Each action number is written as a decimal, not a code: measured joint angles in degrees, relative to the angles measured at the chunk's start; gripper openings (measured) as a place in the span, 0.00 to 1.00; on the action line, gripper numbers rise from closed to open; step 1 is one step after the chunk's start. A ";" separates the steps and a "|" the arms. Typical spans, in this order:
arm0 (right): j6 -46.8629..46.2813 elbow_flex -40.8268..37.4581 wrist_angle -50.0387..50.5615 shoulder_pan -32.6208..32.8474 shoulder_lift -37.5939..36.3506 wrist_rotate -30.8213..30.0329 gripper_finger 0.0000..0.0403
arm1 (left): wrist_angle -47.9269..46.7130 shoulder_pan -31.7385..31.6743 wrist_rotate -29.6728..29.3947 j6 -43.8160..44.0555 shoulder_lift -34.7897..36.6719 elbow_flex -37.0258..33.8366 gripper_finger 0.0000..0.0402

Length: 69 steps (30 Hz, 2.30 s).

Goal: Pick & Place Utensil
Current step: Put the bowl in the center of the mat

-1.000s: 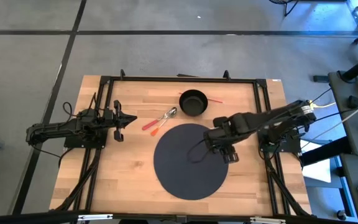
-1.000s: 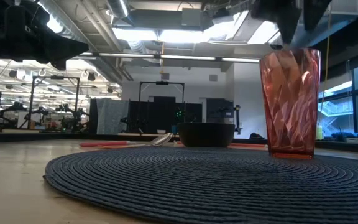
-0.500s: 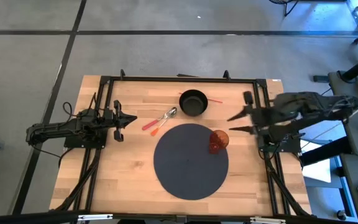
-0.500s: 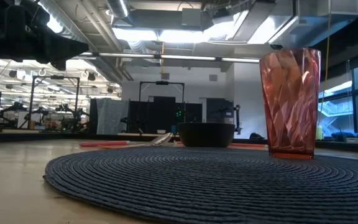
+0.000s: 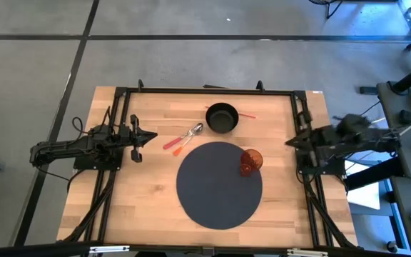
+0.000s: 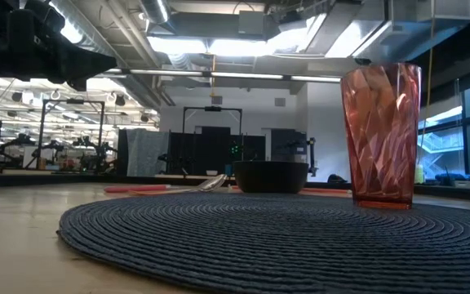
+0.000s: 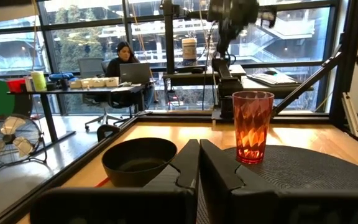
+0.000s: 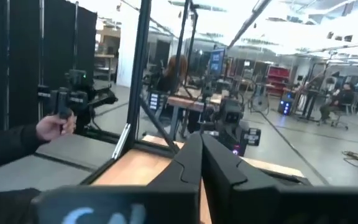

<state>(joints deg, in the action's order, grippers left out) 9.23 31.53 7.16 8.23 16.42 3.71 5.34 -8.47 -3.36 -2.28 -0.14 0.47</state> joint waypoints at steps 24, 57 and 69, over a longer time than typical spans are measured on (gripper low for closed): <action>-4.42 -23.19 -16.39 0.02 -9.83 1.93 0.01 | 0.90 0.01 -0.02 -0.55 0.00 0.00 0.02; 2.77 -23.52 -22.86 0.03 -9.77 5.53 0.01 | 8.39 0.13 -11.48 13.55 -1.73 0.62 0.02; 0.28 -23.53 -19.64 0.04 -9.02 -2.33 0.01 | -4.38 0.12 -9.04 7.57 -2.94 0.68 0.01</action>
<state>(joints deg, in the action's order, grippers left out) 9.52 8.00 -12.49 8.27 7.40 1.38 0.96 -8.35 -12.40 5.29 -3.08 1.15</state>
